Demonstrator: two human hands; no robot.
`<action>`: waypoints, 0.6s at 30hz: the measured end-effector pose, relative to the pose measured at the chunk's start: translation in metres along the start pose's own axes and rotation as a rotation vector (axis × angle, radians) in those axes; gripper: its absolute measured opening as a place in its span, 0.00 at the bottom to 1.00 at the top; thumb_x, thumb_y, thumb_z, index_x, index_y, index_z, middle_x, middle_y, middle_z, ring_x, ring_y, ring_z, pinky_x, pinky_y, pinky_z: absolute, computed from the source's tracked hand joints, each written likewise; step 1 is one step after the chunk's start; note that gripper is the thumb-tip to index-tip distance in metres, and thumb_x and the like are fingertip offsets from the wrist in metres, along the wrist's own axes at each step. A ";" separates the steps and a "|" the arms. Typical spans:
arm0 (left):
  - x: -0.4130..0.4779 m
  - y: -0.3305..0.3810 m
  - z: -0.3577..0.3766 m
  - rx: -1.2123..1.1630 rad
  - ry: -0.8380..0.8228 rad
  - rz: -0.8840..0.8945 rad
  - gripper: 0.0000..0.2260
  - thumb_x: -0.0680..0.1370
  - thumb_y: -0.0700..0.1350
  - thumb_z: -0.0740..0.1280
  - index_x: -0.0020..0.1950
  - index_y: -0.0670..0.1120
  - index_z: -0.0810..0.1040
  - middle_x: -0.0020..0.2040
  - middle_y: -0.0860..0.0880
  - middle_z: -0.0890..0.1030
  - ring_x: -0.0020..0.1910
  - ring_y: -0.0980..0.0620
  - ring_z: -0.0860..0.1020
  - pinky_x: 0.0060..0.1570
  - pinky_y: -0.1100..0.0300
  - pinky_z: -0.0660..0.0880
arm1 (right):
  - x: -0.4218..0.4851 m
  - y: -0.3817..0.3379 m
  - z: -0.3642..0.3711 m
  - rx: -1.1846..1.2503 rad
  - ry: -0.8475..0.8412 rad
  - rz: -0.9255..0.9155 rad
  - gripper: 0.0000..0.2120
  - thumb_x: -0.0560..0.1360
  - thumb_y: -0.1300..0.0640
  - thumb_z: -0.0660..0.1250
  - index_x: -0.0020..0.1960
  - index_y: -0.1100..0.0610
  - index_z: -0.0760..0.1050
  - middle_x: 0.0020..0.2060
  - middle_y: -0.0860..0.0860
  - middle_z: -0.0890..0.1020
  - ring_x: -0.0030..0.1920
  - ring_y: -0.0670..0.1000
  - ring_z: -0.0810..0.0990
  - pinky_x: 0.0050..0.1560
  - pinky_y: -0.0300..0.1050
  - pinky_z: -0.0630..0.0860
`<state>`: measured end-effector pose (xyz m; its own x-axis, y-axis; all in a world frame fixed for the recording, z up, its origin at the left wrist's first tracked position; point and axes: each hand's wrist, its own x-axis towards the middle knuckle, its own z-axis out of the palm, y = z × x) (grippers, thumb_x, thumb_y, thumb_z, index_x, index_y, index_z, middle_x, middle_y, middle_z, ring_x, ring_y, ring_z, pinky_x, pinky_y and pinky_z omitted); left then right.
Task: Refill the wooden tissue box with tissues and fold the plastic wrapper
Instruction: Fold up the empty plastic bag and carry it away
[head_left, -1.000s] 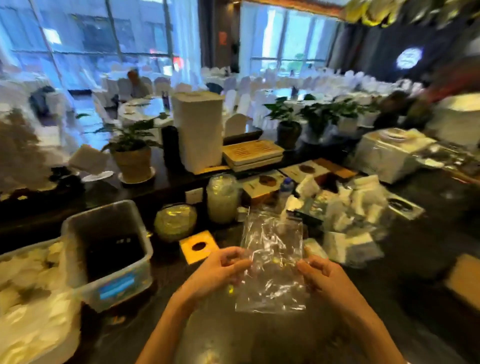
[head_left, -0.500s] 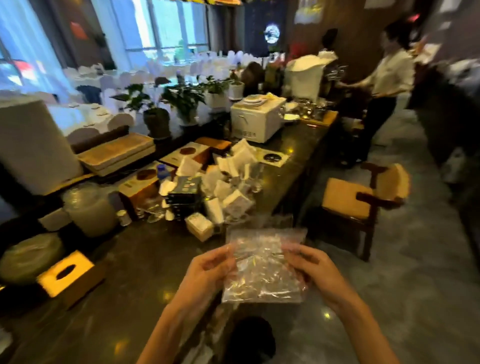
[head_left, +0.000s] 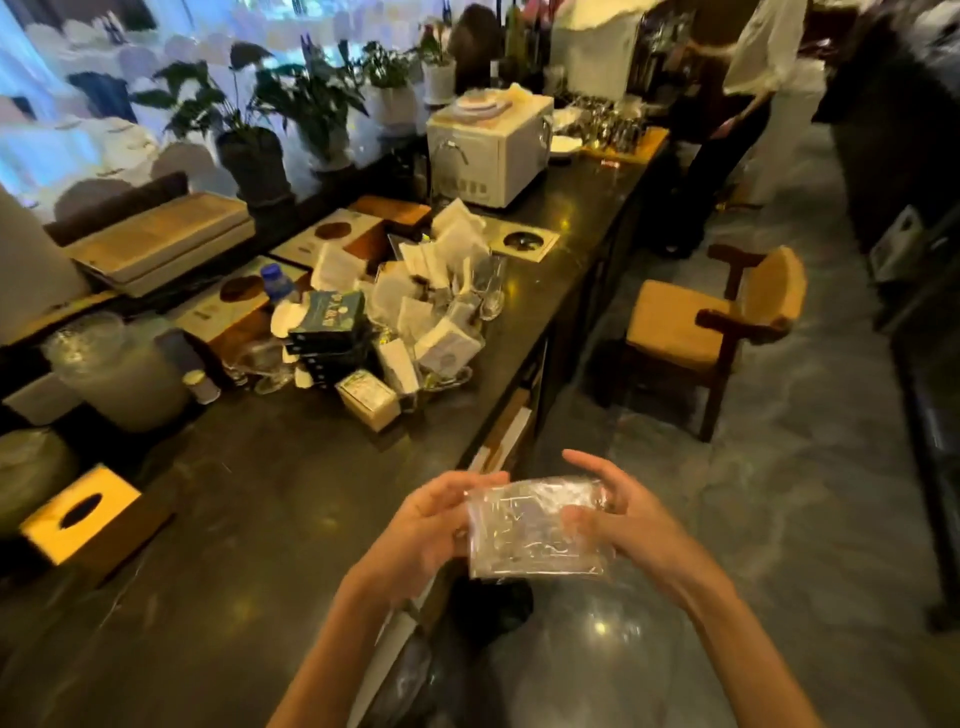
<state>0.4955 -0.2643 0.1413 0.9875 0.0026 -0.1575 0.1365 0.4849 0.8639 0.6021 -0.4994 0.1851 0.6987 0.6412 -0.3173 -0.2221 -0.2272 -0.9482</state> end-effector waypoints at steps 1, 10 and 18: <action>-0.001 -0.005 -0.009 -0.161 -0.067 -0.093 0.21 0.74 0.41 0.69 0.67 0.50 0.74 0.71 0.43 0.73 0.69 0.33 0.70 0.63 0.34 0.70 | 0.005 0.010 0.002 -0.033 0.059 0.014 0.30 0.73 0.61 0.74 0.71 0.46 0.69 0.44 0.55 0.86 0.43 0.47 0.86 0.42 0.42 0.82; 0.044 -0.135 -0.054 0.161 0.309 -0.298 0.17 0.74 0.35 0.72 0.61 0.44 0.76 0.56 0.36 0.82 0.48 0.49 0.83 0.49 0.55 0.80 | 0.051 0.141 0.008 -0.026 0.146 0.320 0.30 0.70 0.51 0.76 0.68 0.39 0.71 0.36 0.58 0.84 0.38 0.52 0.85 0.35 0.31 0.74; 0.099 -0.286 -0.144 0.104 0.428 -0.523 0.16 0.72 0.31 0.71 0.59 0.39 0.76 0.51 0.39 0.81 0.48 0.44 0.80 0.47 0.52 0.79 | 0.148 0.334 -0.020 0.281 -0.072 0.771 0.25 0.63 0.55 0.82 0.58 0.45 0.81 0.54 0.54 0.86 0.52 0.53 0.86 0.43 0.43 0.82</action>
<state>0.5433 -0.2765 -0.1900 0.6744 0.1474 -0.7235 0.6151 0.4299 0.6609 0.6451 -0.4947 -0.1782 0.2369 0.4283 -0.8720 -0.7904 -0.4370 -0.4294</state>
